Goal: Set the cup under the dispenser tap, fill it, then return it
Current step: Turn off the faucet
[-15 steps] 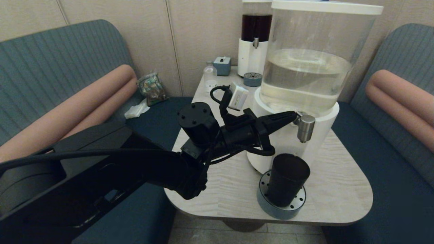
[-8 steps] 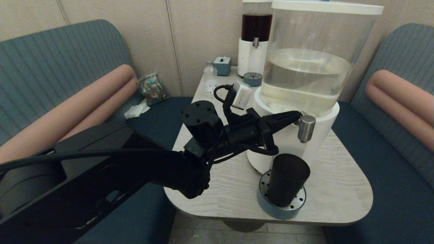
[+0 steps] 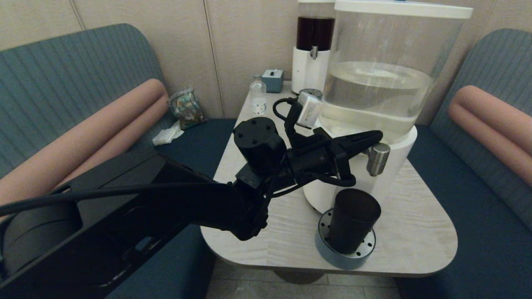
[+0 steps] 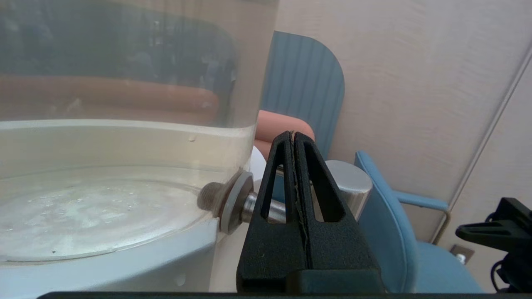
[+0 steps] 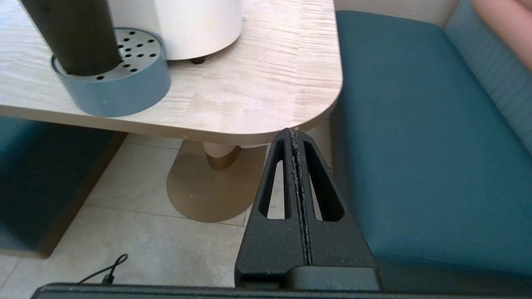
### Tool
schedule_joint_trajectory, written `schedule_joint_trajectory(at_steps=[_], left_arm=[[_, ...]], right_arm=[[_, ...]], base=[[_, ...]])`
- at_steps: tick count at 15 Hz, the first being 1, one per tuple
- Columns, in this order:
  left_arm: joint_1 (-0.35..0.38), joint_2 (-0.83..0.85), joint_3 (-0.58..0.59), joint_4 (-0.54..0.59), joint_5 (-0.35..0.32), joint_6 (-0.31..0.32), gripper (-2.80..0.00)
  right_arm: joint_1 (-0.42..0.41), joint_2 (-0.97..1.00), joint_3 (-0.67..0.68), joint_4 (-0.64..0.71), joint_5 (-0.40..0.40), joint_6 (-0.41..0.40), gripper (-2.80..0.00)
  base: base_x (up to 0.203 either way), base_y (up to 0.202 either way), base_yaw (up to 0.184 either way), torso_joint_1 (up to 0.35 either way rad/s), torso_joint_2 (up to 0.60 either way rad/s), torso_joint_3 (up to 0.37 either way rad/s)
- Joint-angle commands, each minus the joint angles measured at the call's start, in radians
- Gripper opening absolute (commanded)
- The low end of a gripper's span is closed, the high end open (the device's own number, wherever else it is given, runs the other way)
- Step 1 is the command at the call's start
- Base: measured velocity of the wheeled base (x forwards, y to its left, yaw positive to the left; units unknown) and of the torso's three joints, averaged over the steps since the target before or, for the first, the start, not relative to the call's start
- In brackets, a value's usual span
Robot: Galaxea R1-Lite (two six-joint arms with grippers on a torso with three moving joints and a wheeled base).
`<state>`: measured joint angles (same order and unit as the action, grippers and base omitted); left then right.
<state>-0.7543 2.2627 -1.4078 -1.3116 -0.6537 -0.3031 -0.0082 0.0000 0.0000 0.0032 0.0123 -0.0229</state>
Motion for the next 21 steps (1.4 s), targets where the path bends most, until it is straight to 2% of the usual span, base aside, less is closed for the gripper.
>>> schedule_joint_trajectory(at_steps=[1,16,21], left_arm=[[-0.011,0.011,-0.011,0.010,-0.007,-0.002,-2.80],[-0.028,0.038,-0.046,0.021,-0.008,-0.002,-2.80],[-0.026,-0.050,-0.038,0.025,-0.009,-0.003,-2.80]], right_arm=[[0.000,0.002,0.000,0.000,0.000,0.000,-2.80],[0.000,0.002,0.000,0.000,0.000,0.000,-2.80],[0.000,0.002,0.000,0.000,0.000,0.000,-2.80]], base=[[0.000,0.000,0.000,0.000,0.00,0.000],[0.000,0.000,0.000,0.000,0.00,0.000],[0.000,0.000,0.000,0.000,0.00,0.000]])
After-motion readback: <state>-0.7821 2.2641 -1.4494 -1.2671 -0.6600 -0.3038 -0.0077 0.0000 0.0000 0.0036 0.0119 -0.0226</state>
